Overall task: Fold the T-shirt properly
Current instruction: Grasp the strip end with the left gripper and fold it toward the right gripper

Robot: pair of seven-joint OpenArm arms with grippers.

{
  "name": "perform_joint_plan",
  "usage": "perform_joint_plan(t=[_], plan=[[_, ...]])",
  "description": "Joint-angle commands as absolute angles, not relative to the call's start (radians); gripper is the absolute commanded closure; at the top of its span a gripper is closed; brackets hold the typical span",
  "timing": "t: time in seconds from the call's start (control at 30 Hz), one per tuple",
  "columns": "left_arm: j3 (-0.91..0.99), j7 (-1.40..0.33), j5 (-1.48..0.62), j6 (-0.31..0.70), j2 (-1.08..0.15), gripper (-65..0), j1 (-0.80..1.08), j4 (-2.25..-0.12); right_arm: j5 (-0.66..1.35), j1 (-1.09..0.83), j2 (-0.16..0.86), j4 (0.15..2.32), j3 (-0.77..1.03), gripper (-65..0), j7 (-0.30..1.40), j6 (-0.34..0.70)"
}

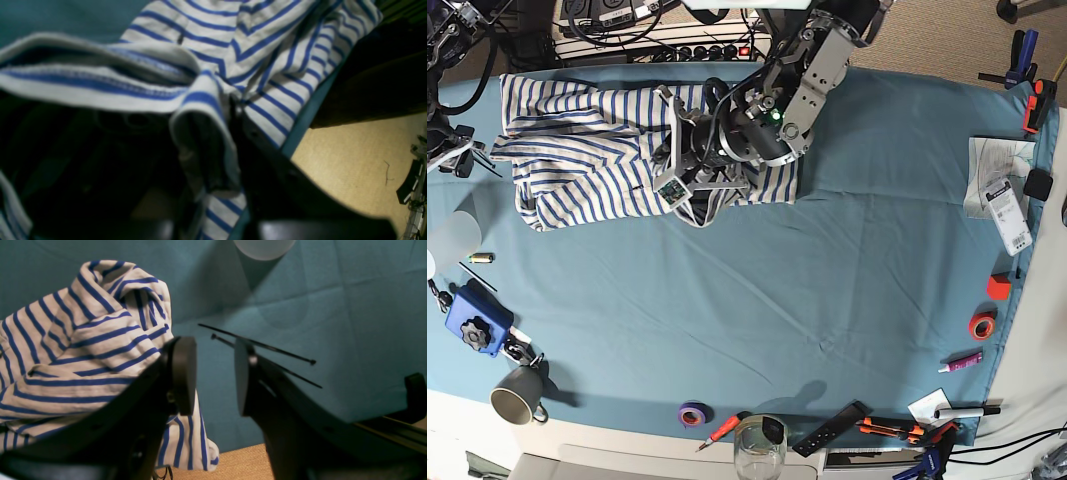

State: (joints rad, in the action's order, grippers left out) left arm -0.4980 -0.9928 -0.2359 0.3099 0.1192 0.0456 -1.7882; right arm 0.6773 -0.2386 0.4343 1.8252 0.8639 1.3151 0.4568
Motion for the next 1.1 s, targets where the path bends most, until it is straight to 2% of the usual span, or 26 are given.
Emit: perform_joint_plan(t=[0.0,0.2,0.23,0.33,0.4,0.6,0.73,0.87,0.9,1.07], plan=[[-0.502,-0.953,-0.253,0.313,0.138,0.0,0.030,-1.805,0.680,-0.235,0.462,1.839,0.873,-19.8,1.290,0.456],[-0.502,-0.942,-0.297,0.336,0.138,0.0,0.030,-1.805,0.679,-0.235,0.462,1.839,0.873,-19.8,1.282,0.456],[-0.502,-0.943,-0.319,0.362,0.138,-4.5,0.030,-1.805,0.679,-0.235,0.462,1.839,0.873,-19.8,1.280,0.456],[-0.502,-0.947,-0.424,0.410,0.138,-24.9,0.030,-1.805,0.679,-0.235,0.462,1.839,0.873,-19.8,1.275,0.456],[-0.502,-0.950,-0.487,0.410,0.139,-28.8,0.030,-1.806,0.678,-0.235,0.462,1.838,0.873,-19.8,1.272,0.456],[-0.502,-0.957,-0.547,0.409,0.139,-27.9,0.030,-1.845,0.635,-0.235,0.462,1.838,0.873,-19.8,1.248,0.456],[-0.501,-1.025,-0.542,0.409,0.138,-15.9,0.031,-1.950,0.635,-0.235,0.462,1.838,0.873,-19.8,1.239,0.456],[-0.501,-1.032,-0.415,0.406,0.138,-2.7,0.042,-2.026,0.634,-0.235,0.462,1.838,0.873,-19.8,1.225,0.456],[-0.501,-1.031,-0.374,0.384,0.135,0.0,0.042,-2.032,0.635,-0.235,0.462,1.838,0.872,-19.8,1.224,0.456],[-0.501,-1.034,-0.097,0.215,0.110,0.0,0.046,-2.032,0.635,-0.235,0.462,1.838,0.872,-19.8,1.222,0.456]])
